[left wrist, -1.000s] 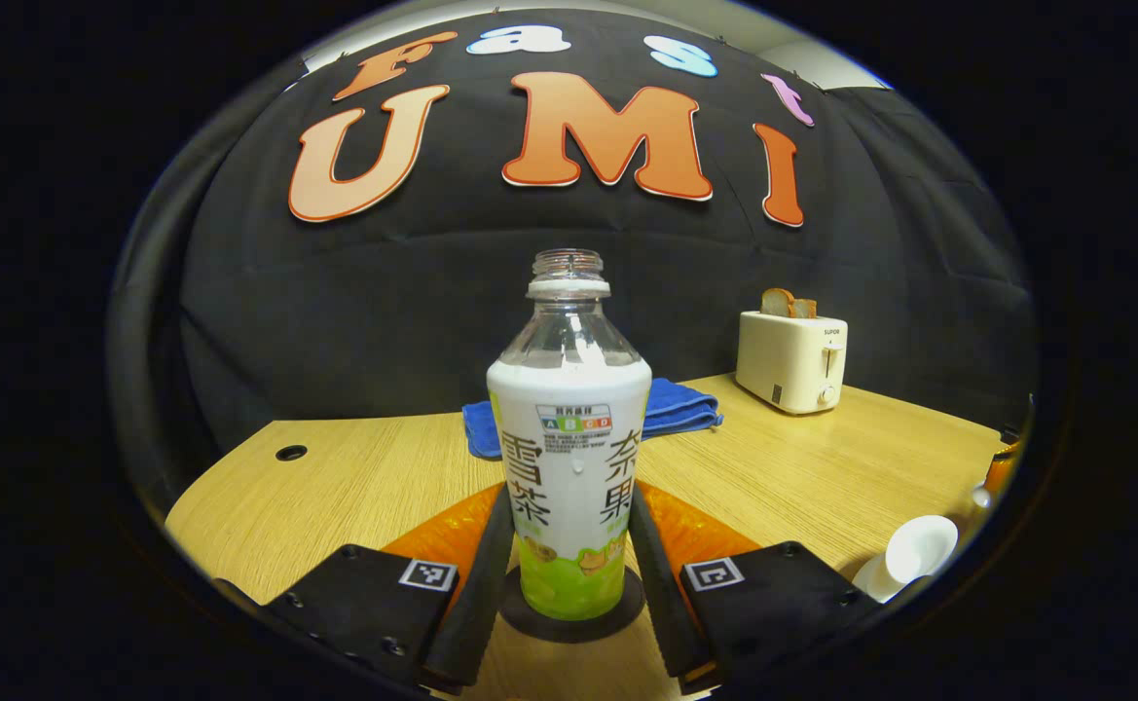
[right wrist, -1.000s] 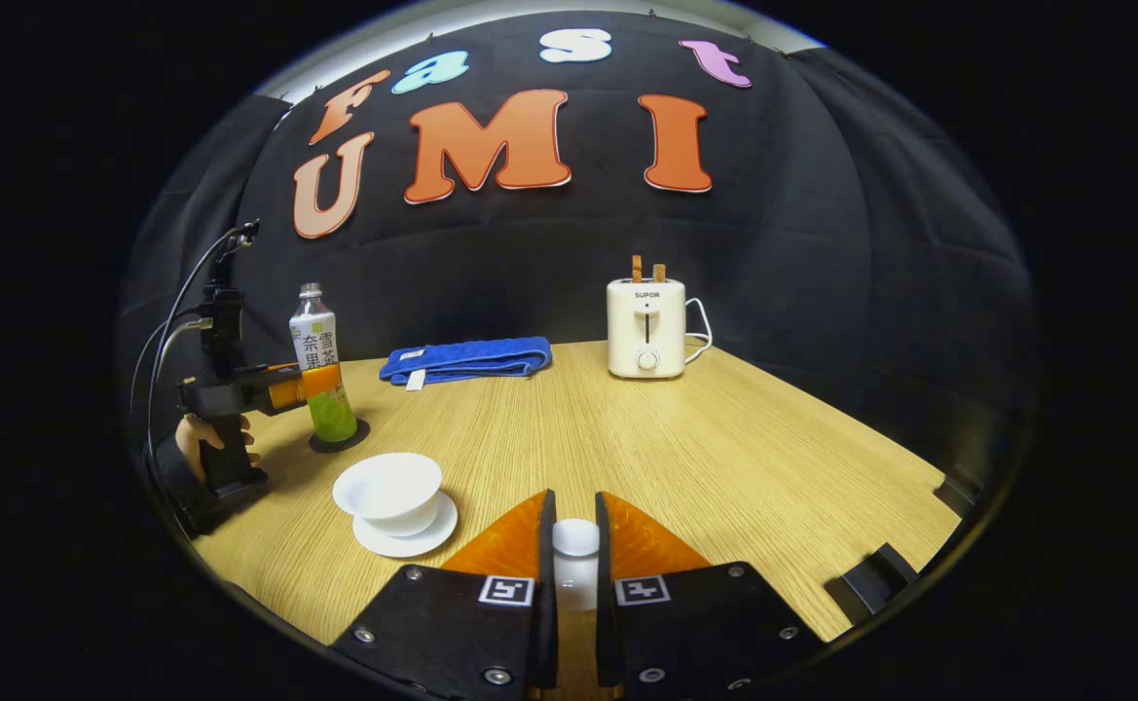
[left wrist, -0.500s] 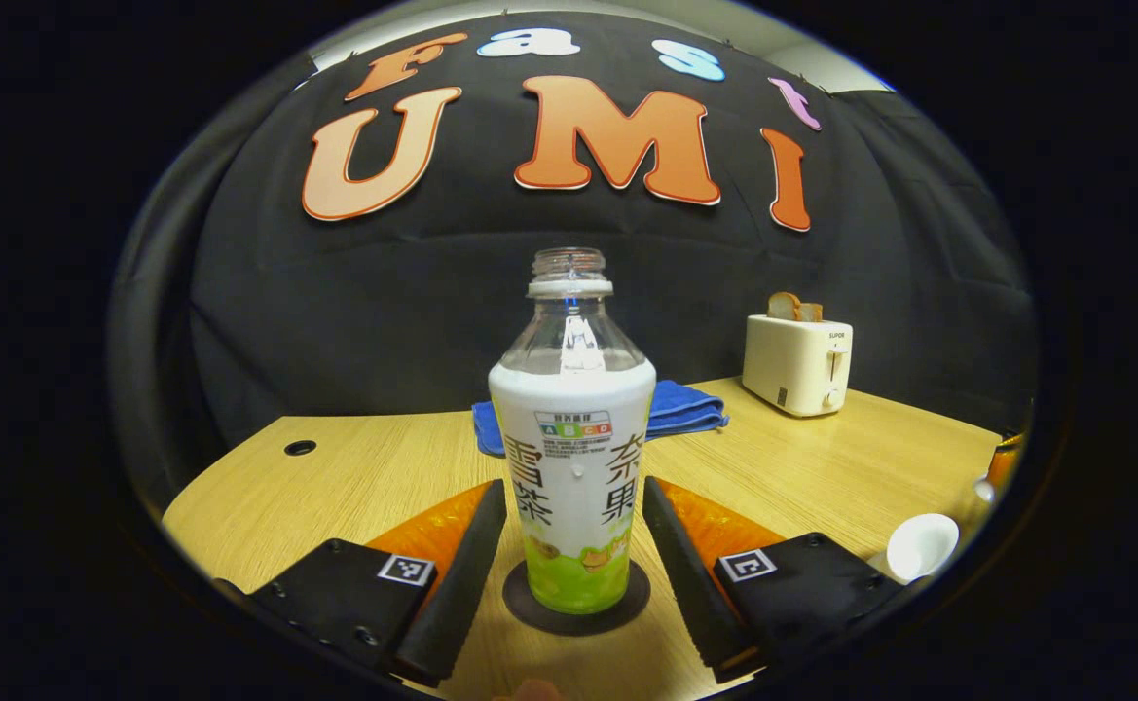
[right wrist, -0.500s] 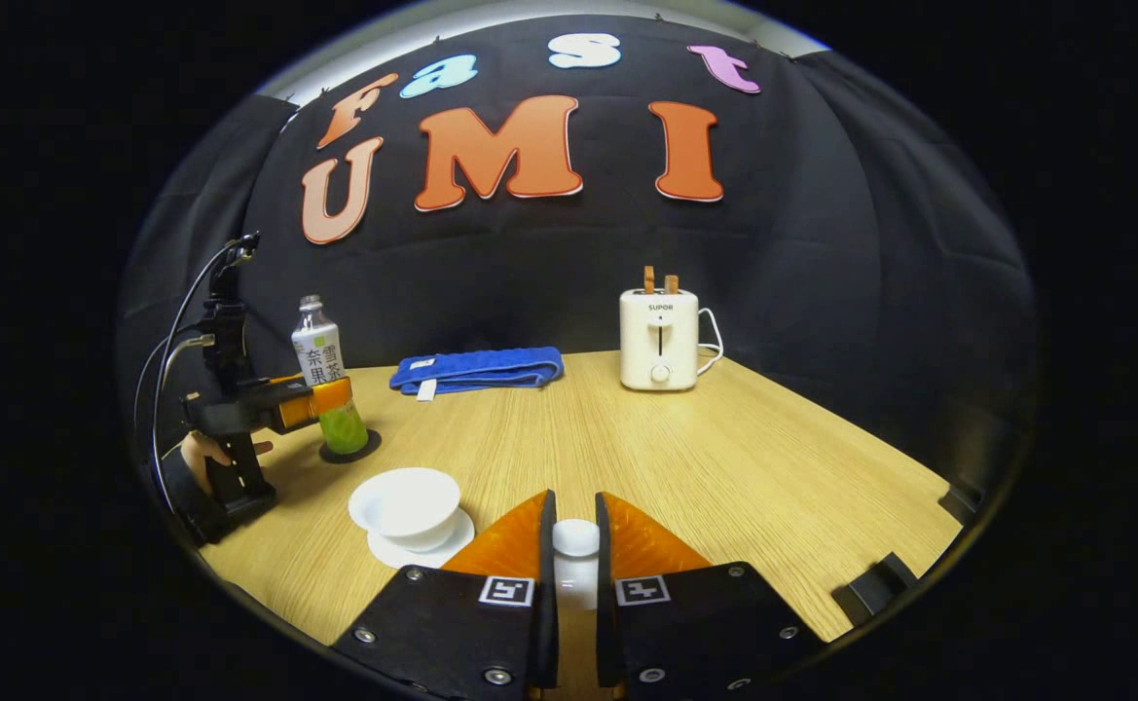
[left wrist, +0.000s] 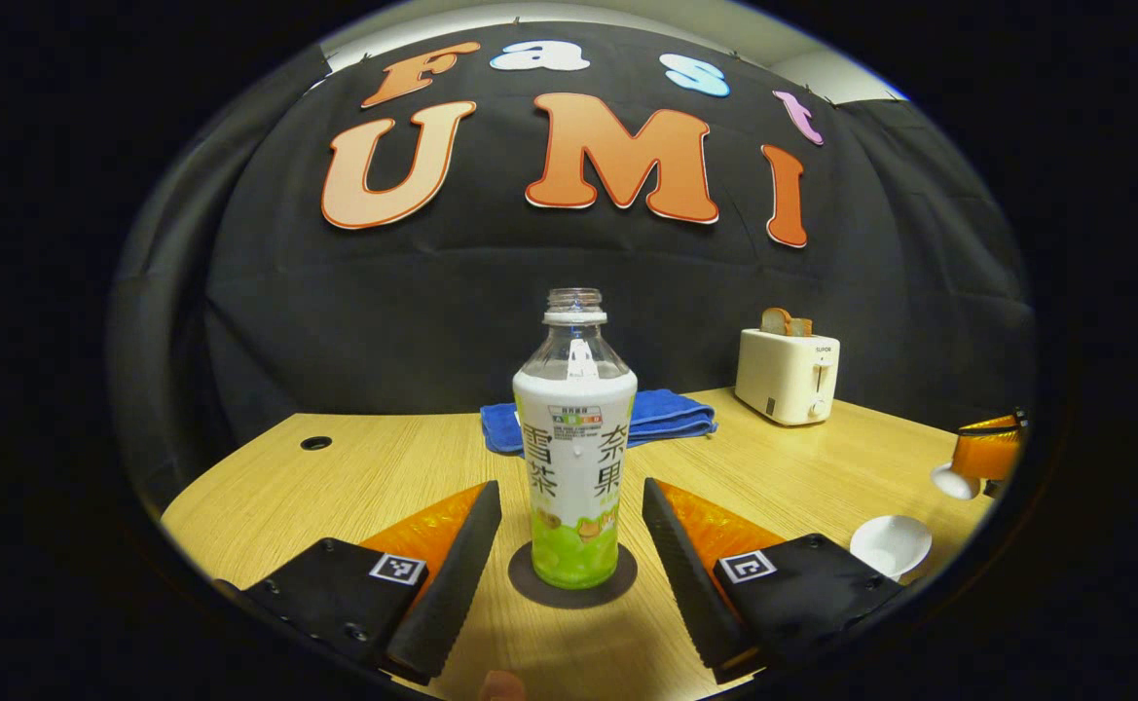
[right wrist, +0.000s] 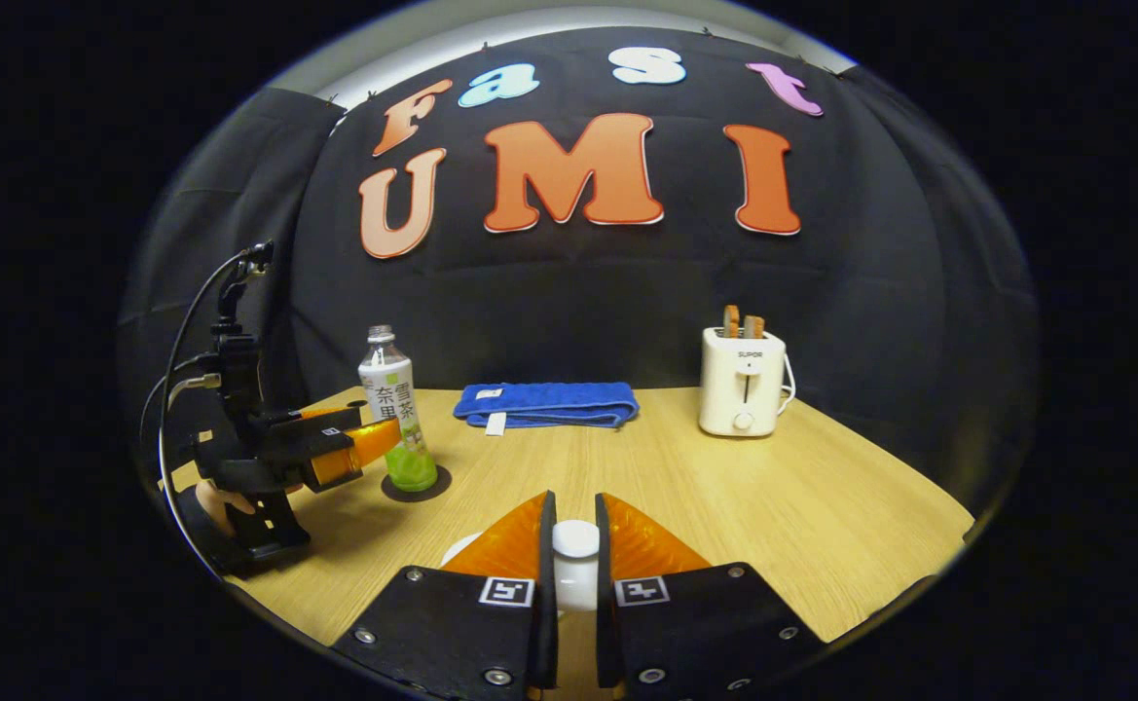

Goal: Open the teacup lid with one hand, grasp the water bottle and pour water into the teacup with the other hand; after pouring, place the water bottle on the coaster and then close the teacup lid.

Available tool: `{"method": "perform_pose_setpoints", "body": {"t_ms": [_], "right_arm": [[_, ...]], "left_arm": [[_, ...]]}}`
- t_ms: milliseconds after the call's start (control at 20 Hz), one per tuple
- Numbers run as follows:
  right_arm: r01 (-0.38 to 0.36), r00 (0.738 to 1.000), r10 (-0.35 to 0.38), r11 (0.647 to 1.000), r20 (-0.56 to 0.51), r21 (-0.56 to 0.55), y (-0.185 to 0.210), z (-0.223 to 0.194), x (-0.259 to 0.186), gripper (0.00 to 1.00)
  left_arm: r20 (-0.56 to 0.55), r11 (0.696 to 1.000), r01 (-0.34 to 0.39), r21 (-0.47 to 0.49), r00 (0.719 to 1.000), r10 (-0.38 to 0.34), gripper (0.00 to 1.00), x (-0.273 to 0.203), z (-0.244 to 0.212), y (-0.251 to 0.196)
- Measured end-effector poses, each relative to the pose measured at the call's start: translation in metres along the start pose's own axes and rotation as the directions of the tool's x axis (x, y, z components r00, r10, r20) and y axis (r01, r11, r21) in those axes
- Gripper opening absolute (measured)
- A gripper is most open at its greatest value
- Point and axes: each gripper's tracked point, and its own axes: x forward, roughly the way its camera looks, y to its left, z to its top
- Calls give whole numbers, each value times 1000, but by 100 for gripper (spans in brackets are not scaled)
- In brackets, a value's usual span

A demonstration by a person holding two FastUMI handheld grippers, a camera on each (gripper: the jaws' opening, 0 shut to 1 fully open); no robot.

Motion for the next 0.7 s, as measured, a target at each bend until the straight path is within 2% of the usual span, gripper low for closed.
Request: {"method": "perform_pose_setpoints", "body": {"t_ms": [50,150,200,250,300,700], "right_arm": [[-13,1000,13,1000,-9,-3,6,-3,5,16],[-28,999,28,1000,-28,-7,14,-9,15,16],[-35,999,35,999,-36,-7,17,-12,19,12],[-39,998,39,999,-41,-7,19,-14,22,16],[-43,998,42,999,-48,-9,21,-16,25,16],[-67,994,65,997,-84,-24,35,-31,34,16]], "left_arm": [[4,1000,1,5,1000,-2,92,-7,2,1],[22,1000,0,10,1000,0,94,-20,7,1],[27,1000,-3,7,1000,3,94,-27,8,2],[29,1000,-2,-4,1000,2,91,-33,9,3],[32,1000,-2,-16,999,2,93,-41,9,4],[23,998,-36,-42,999,37,93,-73,3,17]]}}
